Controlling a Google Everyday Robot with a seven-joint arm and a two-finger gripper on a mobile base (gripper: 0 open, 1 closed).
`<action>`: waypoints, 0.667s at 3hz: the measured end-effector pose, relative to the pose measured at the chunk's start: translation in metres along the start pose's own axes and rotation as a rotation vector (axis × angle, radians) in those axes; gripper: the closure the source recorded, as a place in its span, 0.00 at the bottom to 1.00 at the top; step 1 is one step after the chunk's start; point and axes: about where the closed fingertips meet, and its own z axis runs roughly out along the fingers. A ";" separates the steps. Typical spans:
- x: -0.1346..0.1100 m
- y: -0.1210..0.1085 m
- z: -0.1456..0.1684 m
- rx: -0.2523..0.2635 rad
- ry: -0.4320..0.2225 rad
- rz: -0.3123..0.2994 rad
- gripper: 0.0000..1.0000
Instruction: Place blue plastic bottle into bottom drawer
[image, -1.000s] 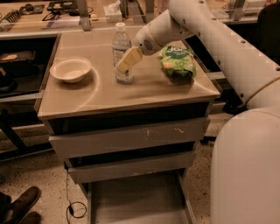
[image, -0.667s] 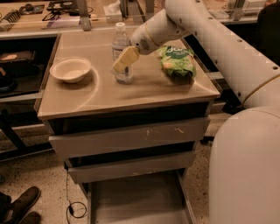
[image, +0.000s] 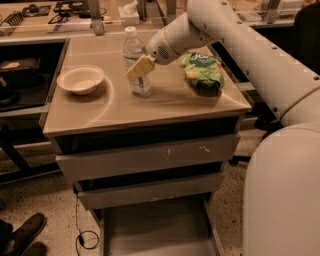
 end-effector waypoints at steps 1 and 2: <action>0.000 0.000 0.000 0.000 0.000 0.000 0.65; 0.000 0.000 0.000 0.000 0.000 0.000 0.89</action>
Offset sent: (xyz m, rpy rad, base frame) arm 0.0000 0.0000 0.0000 0.0000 0.0000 0.0000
